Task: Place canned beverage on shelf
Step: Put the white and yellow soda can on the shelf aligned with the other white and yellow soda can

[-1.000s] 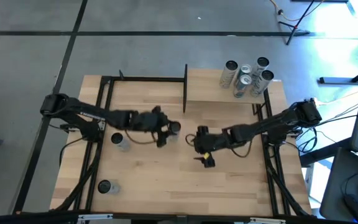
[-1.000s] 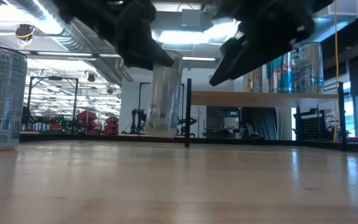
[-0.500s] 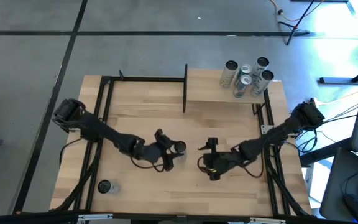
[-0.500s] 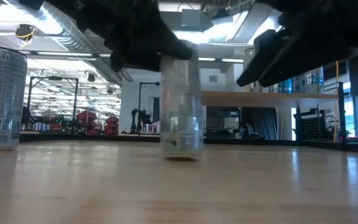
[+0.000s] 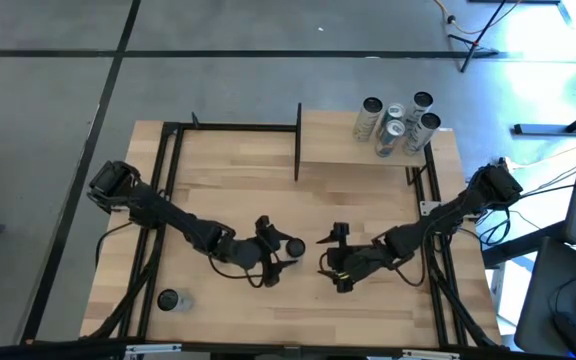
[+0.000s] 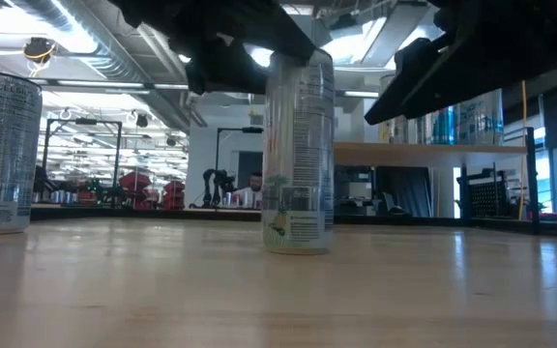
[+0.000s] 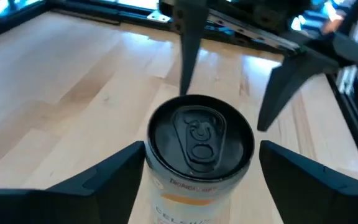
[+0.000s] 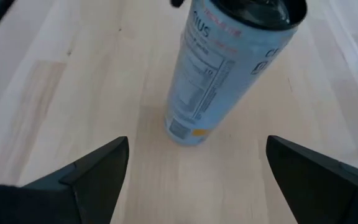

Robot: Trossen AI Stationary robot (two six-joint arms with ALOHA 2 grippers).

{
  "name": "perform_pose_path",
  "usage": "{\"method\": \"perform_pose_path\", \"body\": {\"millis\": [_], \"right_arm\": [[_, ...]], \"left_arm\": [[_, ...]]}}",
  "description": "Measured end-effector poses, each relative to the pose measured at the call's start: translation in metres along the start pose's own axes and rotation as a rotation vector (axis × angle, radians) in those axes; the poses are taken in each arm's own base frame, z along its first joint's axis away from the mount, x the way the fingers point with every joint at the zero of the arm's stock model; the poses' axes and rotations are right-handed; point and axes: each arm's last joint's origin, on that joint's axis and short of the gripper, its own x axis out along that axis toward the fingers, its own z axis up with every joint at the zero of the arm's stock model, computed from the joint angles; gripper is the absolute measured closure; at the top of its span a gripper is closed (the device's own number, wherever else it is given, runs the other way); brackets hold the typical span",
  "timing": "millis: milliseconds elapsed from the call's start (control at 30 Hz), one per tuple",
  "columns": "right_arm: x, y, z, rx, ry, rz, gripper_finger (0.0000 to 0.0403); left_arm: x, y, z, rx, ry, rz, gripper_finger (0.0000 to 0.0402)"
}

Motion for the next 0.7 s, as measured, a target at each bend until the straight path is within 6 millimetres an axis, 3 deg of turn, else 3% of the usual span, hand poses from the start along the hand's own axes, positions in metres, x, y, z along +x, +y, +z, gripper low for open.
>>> {"method": "perform_pose_path", "body": {"millis": [133, 267, 400, 533, 700], "right_arm": [[0.0, 0.001, 0.0, 0.001, 0.003, 0.041, 0.0038], [-0.001, 0.004, 0.001, 0.009, 0.003, 0.098, 0.0038], [-0.003, 0.013, 0.002, 0.001, -0.048, 0.2, 0.0038], [-0.002, 0.019, -0.001, -0.02, -0.16, 0.31, 0.0038], [0.006, 0.022, -0.007, -0.024, -0.248, 0.357, 0.0038]], "left_arm": [[-0.002, -0.003, 0.005, 0.042, 0.013, -0.068, 0.0096], [-0.017, -0.006, 0.021, 0.098, 0.006, -0.115, 0.0095], [-0.035, 0.0, 0.026, 0.139, 0.018, -0.014, 0.0095], [-0.037, 0.01, 0.015, 0.15, 0.055, 0.173, 0.0095], [-0.02, 0.016, -0.009, 0.13, 0.072, 0.221, 0.0095]]}}
